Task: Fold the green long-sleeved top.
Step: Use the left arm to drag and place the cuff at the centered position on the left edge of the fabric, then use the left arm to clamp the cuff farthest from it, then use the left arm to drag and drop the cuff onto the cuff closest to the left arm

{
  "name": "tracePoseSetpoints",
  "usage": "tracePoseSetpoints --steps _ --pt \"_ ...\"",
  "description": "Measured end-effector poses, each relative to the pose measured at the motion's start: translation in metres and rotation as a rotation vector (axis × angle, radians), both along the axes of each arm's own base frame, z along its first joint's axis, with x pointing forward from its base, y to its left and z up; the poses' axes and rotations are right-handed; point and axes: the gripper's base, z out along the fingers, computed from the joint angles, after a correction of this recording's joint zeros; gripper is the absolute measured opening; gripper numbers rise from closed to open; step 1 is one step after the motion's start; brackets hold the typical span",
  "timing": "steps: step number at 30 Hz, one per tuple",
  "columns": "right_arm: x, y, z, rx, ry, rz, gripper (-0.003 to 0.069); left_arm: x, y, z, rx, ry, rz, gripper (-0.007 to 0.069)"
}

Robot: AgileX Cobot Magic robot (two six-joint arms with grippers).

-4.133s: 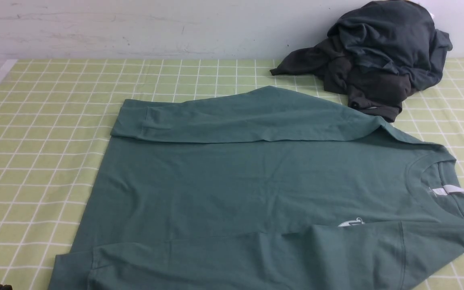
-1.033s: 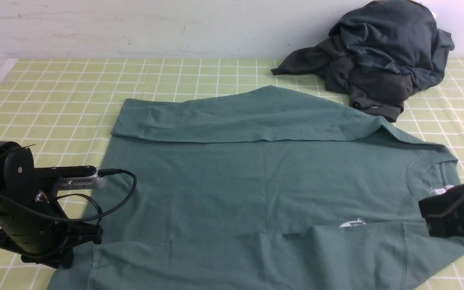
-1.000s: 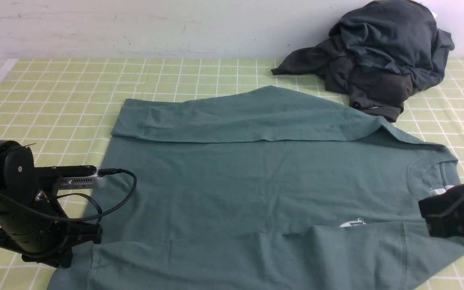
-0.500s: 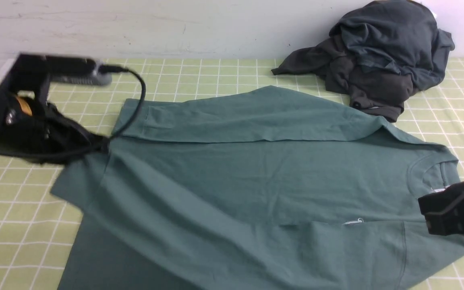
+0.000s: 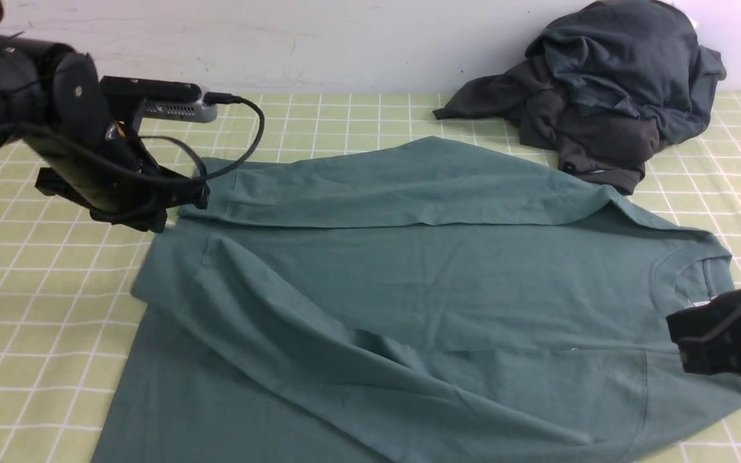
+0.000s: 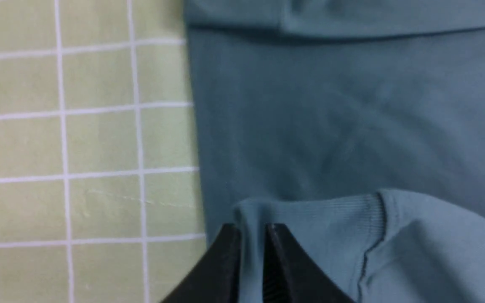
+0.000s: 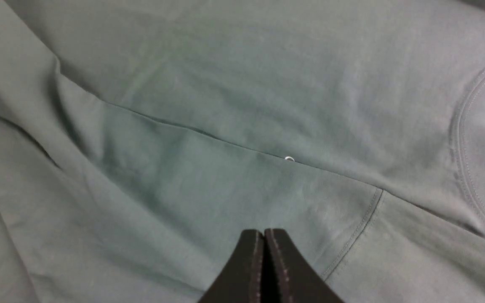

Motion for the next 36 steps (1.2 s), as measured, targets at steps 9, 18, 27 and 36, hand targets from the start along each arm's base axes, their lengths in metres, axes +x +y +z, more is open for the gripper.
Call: tracePoseSetpoints --steps 9,18,27,36 --pt "0.0 0.0 0.0 0.005 0.002 -0.001 -0.001 0.072 0.0 -0.02 -0.005 -0.015 0.03 0.0259" --pt "0.0 0.0 0.0 0.009 0.001 -0.002 -0.001 0.114 0.009 -0.066 -0.048 -0.064 0.151 0.0268" --pt "0.001 0.0 0.001 0.0 -0.015 0.003 -0.001 0.12 0.008 -0.089 -0.06 -0.053 0.158 0.0036" --pt "0.001 0.0 0.001 -0.017 -0.024 0.024 -0.001 0.086 0.004 -0.007 0.021 0.004 -0.008 0.0006"
